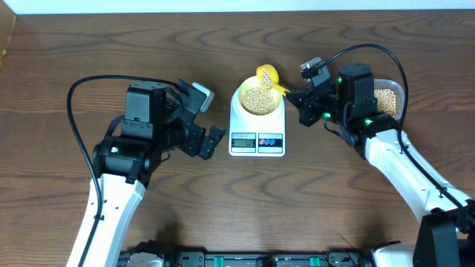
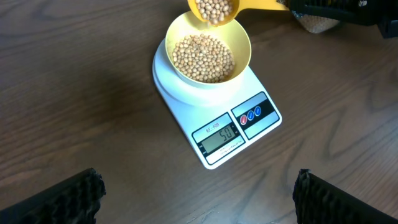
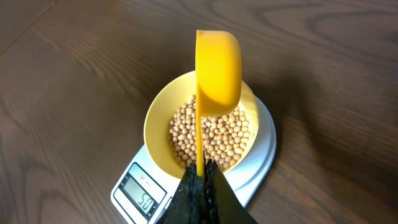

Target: Scoop item into bowl and weigh 50g on scale

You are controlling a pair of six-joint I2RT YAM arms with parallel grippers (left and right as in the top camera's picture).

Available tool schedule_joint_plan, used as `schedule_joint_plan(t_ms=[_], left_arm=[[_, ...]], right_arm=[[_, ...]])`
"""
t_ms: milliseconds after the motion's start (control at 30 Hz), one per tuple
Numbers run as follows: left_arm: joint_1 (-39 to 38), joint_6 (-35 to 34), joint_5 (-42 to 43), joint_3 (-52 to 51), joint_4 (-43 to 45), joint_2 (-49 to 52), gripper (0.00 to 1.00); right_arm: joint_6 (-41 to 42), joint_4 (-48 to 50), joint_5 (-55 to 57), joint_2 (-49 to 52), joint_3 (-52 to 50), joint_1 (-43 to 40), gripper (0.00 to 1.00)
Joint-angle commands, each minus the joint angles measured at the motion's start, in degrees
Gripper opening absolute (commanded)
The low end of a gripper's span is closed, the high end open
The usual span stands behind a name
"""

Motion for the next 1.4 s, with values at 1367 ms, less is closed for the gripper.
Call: schedule_joint_plan(t_ms=[1367], left_arm=[[0.0, -0.3, 0.7, 0.3, -0.2, 0.2, 1.0]], right_arm=[[27.5, 3.1, -8.0, -4.1, 0.2, -5.9, 0.01]])
